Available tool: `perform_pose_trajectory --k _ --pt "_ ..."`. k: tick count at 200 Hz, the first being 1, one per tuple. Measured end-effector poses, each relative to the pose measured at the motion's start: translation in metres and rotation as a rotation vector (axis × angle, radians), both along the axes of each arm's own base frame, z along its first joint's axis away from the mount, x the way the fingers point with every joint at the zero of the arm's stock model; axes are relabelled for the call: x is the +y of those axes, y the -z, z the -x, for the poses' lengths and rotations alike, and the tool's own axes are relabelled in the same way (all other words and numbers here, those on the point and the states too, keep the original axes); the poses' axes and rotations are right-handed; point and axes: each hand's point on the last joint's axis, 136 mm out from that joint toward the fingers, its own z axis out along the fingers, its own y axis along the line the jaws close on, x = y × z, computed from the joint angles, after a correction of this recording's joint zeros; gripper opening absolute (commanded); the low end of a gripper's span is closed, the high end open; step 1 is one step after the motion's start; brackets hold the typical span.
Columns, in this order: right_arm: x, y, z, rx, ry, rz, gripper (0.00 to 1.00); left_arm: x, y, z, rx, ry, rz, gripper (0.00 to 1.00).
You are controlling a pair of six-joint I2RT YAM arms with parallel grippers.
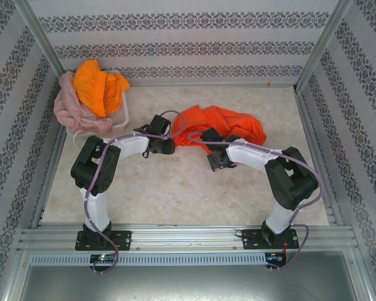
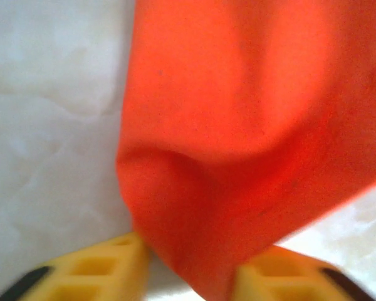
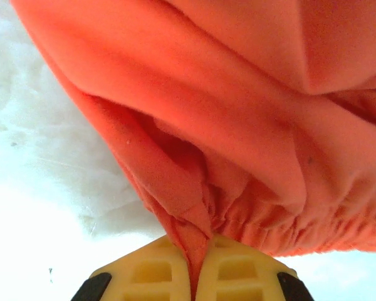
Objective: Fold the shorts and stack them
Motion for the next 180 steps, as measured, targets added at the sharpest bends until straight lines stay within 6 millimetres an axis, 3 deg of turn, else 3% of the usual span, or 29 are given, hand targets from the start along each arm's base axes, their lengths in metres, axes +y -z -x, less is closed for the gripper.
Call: perform_pose_trajectory --k 13,37,57,77,103,136,159,180 --pt "-0.001 -0.013 -0.003 -0.031 -0.002 -0.017 0.0 0.002 0.0 -0.002 -0.006 -0.007 -0.009 0.0" --pt "-0.015 -0.044 -0.012 -0.106 0.022 -0.052 0.0 0.004 -0.008 -0.006 -0.02 -0.012 0.004 0.0" --pt "-0.038 -0.073 -0.023 -0.175 0.059 -0.073 0.0 0.01 -0.035 -0.014 -0.055 -0.039 0.073 0.0" --pt "-0.061 -0.112 -0.038 -0.267 0.1 -0.097 0.0 0.028 -0.091 -0.035 -0.142 -0.102 0.187 0.0" --pt "-0.087 -0.177 -0.07 -0.413 0.146 -0.138 0.0 0.059 -0.186 -0.072 -0.307 -0.187 0.338 0.0" --pt "-0.1 -0.263 -0.103 -0.599 0.136 -0.169 0.0 0.08 -0.284 -0.104 -0.458 -0.224 0.464 0.0" --pt "-0.102 -0.314 -0.116 -0.713 0.119 -0.199 0.0 0.082 -0.334 -0.124 -0.515 -0.213 0.527 0.0" --pt "-0.102 -0.34 -0.115 -0.784 0.106 -0.219 0.0 0.081 -0.353 -0.135 -0.519 -0.201 0.548 0.05"
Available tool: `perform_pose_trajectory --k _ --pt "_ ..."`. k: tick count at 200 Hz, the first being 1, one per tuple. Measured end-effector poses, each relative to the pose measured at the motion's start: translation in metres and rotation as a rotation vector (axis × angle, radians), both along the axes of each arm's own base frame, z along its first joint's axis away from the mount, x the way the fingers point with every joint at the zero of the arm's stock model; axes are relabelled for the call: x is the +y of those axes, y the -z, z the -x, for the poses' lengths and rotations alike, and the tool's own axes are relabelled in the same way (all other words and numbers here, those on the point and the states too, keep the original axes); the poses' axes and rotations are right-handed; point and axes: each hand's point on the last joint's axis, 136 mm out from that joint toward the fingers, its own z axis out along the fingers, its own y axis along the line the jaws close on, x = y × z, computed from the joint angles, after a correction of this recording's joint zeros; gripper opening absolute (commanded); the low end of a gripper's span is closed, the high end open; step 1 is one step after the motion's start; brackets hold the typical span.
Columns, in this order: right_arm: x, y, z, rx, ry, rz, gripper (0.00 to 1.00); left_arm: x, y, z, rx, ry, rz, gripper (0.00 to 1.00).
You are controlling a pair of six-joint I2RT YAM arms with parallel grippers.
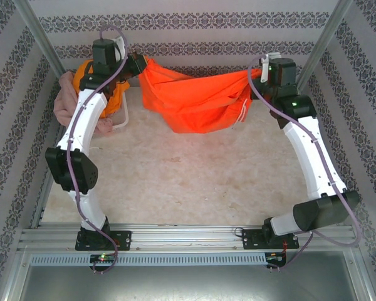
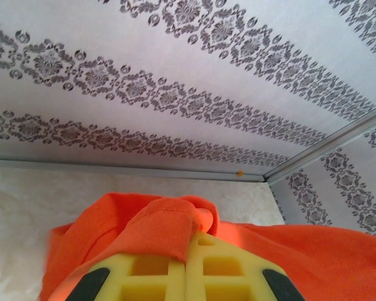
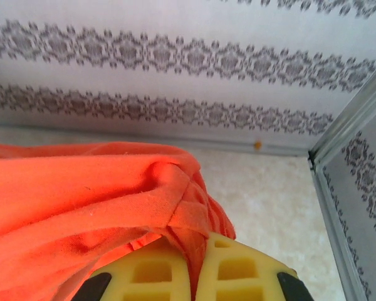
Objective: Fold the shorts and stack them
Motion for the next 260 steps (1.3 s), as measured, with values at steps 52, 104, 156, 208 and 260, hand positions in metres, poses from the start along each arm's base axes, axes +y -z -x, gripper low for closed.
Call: perform_pose_trajectory --k 52,104,156,208,260 --pt "0.001 0.05 0.029 0.047 -0.043 0.005 0.0 -0.015 0.065 0.013 0.167 0.079 0.043 0.57" --pt "-0.007 0.177 0.063 0.319 -0.003 -0.005 0.0 -0.03 0.194 0.133 0.409 0.108 0.005 0.76" --pt "-0.001 0.191 0.071 0.35 0.003 -0.084 0.0 -0.06 0.235 0.18 0.431 0.171 -0.043 0.81" --pt "0.002 0.173 0.078 0.298 -0.006 -0.129 0.0 -0.07 0.29 0.143 0.513 0.159 -0.096 0.85" --pt "0.001 0.145 0.087 0.214 -0.017 -0.144 0.0 -0.051 0.303 0.103 0.466 0.053 -0.235 0.87"
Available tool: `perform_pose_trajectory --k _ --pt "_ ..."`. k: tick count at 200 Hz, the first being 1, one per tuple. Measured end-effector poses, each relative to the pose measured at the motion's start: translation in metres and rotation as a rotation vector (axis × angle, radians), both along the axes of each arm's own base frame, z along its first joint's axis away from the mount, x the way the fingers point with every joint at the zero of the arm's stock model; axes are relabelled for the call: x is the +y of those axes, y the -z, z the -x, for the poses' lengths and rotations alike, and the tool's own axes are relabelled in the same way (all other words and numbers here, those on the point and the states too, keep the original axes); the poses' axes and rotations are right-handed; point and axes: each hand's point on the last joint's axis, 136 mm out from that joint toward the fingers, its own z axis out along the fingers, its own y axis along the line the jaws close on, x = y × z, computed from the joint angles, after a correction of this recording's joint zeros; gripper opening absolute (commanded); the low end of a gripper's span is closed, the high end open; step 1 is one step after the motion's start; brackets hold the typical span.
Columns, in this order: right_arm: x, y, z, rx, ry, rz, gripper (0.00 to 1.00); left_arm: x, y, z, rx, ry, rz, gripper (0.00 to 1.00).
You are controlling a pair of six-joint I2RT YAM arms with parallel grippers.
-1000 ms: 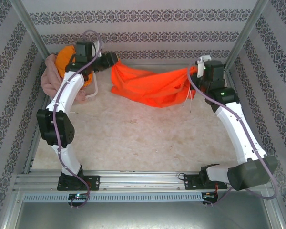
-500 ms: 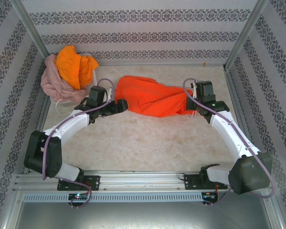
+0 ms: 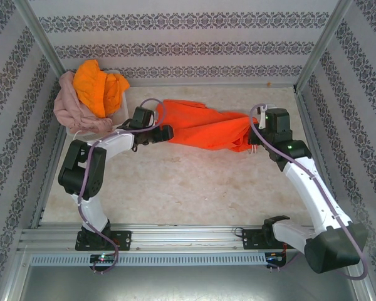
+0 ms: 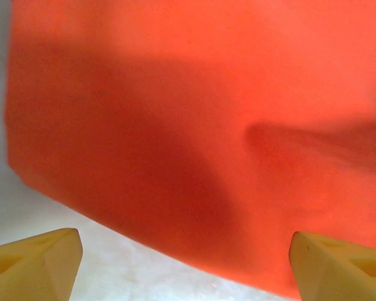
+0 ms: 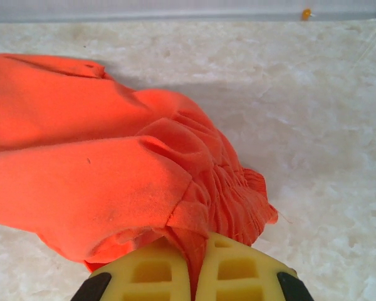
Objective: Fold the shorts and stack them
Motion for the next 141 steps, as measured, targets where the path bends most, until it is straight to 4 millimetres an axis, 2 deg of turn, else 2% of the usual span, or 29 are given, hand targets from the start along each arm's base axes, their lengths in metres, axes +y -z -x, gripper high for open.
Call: perform_pose_trajectory --k 25,52,70,80,93,129,141 --pt "-0.001 -0.001 0.003 -0.007 -0.001 0.0 0.0 0.013 0.007 -0.009 -0.004 -0.038 -0.051 0.87" --pt "-0.001 0.007 0.006 0.012 -0.002 0.003 0.0 0.017 0.022 -0.021 0.015 -0.049 -0.075 0.87" --pt "0.0 0.01 0.007 0.021 -0.004 0.002 0.0 0.015 0.035 -0.025 0.037 -0.047 -0.081 0.81" --pt "0.0 0.01 0.007 0.023 -0.006 0.0 0.0 0.016 0.041 -0.026 0.046 -0.048 -0.091 0.73" --pt "0.0 0.01 0.007 0.023 -0.005 -0.001 0.0 0.016 0.038 -0.029 0.041 -0.05 -0.078 0.56" --pt "0.0 0.01 0.007 0.023 -0.006 -0.002 0.0 0.004 0.027 -0.037 0.016 -0.02 -0.023 0.02" --pt "0.001 0.01 0.007 0.023 -0.008 -0.004 0.0 0.002 0.021 -0.037 0.006 -0.013 -0.01 0.0"
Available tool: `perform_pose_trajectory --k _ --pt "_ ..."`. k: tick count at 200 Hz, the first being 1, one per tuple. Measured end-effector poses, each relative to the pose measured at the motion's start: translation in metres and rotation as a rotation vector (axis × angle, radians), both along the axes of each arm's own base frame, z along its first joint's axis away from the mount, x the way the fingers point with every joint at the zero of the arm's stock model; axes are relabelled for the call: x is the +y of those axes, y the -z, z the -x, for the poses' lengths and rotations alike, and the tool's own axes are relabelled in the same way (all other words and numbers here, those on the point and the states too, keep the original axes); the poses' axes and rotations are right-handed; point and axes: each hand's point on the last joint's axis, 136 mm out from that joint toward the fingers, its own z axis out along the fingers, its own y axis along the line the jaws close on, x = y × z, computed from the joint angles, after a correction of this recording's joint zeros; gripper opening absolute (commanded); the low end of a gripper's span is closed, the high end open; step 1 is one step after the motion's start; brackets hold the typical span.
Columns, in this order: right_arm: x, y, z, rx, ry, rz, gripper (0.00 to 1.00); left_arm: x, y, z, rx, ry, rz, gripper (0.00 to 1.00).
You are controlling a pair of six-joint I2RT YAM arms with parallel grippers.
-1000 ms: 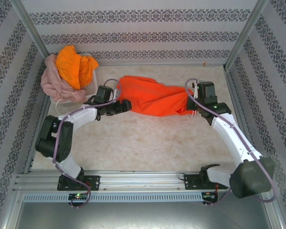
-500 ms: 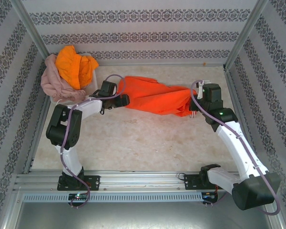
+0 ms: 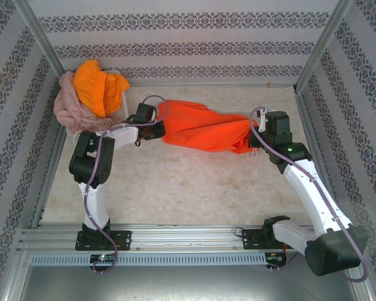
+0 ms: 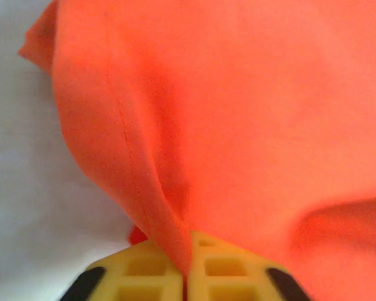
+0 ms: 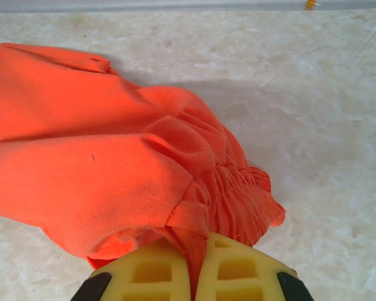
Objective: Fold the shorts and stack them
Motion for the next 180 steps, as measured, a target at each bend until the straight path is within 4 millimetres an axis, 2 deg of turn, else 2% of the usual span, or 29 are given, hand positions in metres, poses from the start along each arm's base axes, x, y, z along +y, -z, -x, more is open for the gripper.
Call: perform_pose_trajectory --k 16,28,36,51,75,104,131,139,159,180 --pt "0.0 -0.001 0.001 -0.004 -0.001 -0.001 0.0 -0.001 -0.015 0.003 -0.025 0.004 0.014 0.0" --pt "0.0 -0.006 0.003 -0.017 -0.004 -0.004 0.0 0.001 -0.039 0.007 -0.068 0.004 0.026 0.0" --pt "0.0 -0.011 0.006 -0.031 -0.007 -0.007 0.0 0.001 -0.063 0.01 -0.112 0.004 0.038 0.0" --pt "0.001 -0.026 0.013 -0.075 -0.018 -0.022 0.0 0.003 -0.123 0.015 -0.231 0.005 0.071 0.0" --pt "0.002 -0.061 0.031 -0.182 -0.041 -0.057 0.0 0.007 -0.223 0.033 -0.416 0.015 0.119 0.0" --pt "0.006 -0.12 0.059 -0.345 -0.089 -0.111 0.0 0.014 -0.34 0.061 -0.626 0.031 0.149 0.0" --pt "0.01 -0.178 0.088 -0.497 -0.135 -0.168 0.0 0.025 -0.428 0.091 -0.774 0.029 0.15 0.0" --pt "0.01 -0.194 0.097 -0.537 -0.143 -0.188 0.0 0.029 -0.451 0.099 -0.814 0.026 0.152 0.0" --pt "0.011 -0.229 0.113 -0.614 -0.156 -0.239 0.0 0.035 -0.495 0.116 -0.884 0.022 0.153 0.0" --pt "0.012 -0.246 0.118 -0.644 -0.151 -0.29 0.0 0.04 -0.527 0.119 -0.941 0.002 0.144 0.0"
